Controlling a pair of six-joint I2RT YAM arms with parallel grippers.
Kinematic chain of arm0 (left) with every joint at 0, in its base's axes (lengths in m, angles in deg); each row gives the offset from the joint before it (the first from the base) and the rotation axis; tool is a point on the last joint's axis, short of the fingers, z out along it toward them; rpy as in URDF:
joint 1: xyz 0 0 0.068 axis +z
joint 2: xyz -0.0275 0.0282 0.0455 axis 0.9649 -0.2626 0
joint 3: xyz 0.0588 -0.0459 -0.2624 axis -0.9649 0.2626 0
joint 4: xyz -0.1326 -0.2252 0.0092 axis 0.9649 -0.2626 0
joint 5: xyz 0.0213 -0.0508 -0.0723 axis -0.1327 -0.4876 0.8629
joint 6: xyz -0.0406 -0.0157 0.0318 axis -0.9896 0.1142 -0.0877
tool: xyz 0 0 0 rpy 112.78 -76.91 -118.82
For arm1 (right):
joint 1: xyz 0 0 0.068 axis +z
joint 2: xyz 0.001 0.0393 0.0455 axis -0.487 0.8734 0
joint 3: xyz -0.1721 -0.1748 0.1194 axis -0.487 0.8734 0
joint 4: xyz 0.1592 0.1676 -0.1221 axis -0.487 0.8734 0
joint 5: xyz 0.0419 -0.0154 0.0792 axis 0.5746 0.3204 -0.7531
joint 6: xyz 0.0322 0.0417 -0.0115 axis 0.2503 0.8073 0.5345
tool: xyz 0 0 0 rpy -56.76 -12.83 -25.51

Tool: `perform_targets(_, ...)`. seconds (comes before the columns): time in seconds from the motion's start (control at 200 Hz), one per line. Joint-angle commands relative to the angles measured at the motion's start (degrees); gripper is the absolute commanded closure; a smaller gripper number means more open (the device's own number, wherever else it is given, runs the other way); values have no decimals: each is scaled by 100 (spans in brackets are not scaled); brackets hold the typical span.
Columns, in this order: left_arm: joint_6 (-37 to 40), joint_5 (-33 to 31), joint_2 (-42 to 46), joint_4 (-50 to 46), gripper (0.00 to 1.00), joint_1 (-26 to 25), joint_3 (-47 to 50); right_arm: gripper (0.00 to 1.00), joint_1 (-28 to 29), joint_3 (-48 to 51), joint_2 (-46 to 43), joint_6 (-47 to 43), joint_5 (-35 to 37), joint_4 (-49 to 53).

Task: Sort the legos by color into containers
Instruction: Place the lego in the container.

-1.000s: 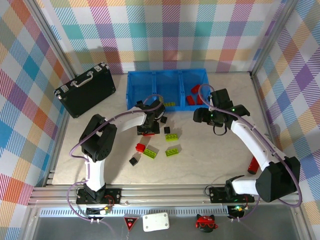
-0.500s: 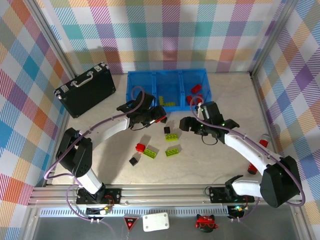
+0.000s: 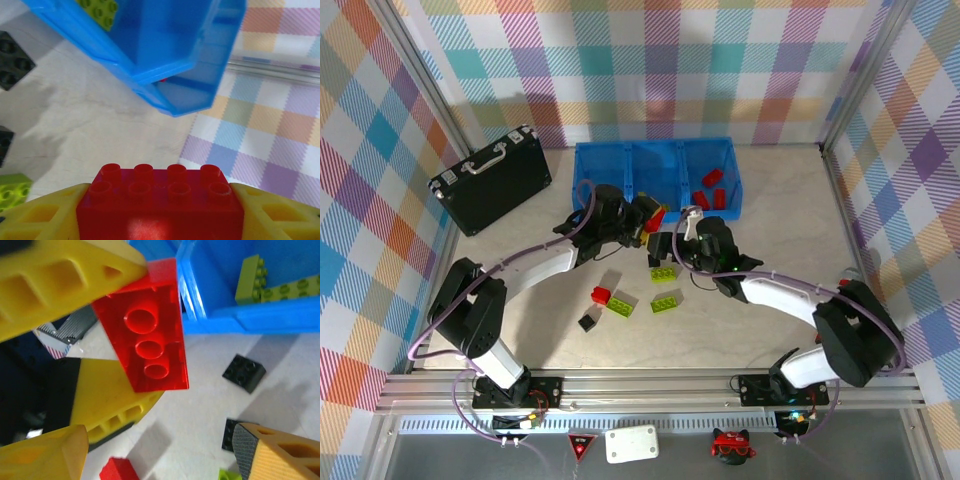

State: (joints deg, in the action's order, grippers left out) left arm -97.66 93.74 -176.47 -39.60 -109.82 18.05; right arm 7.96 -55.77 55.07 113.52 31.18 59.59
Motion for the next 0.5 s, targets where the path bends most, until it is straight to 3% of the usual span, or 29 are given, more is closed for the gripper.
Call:
perform_targets(0.0, -445, 145, 257, 393, 41, 16, 102, 25, 16, -77, 295, -130, 142, -1121)
perform_targets(0.285, -415, 105, 489, 236, 41, 16, 136, 39, 8, -533, 806, -330, 150, -1455)
perform_targets(0.495, -266, -15, 626, 12, 41, 24, 177, 41, 7, -420, 797, -383, 148, -1703)
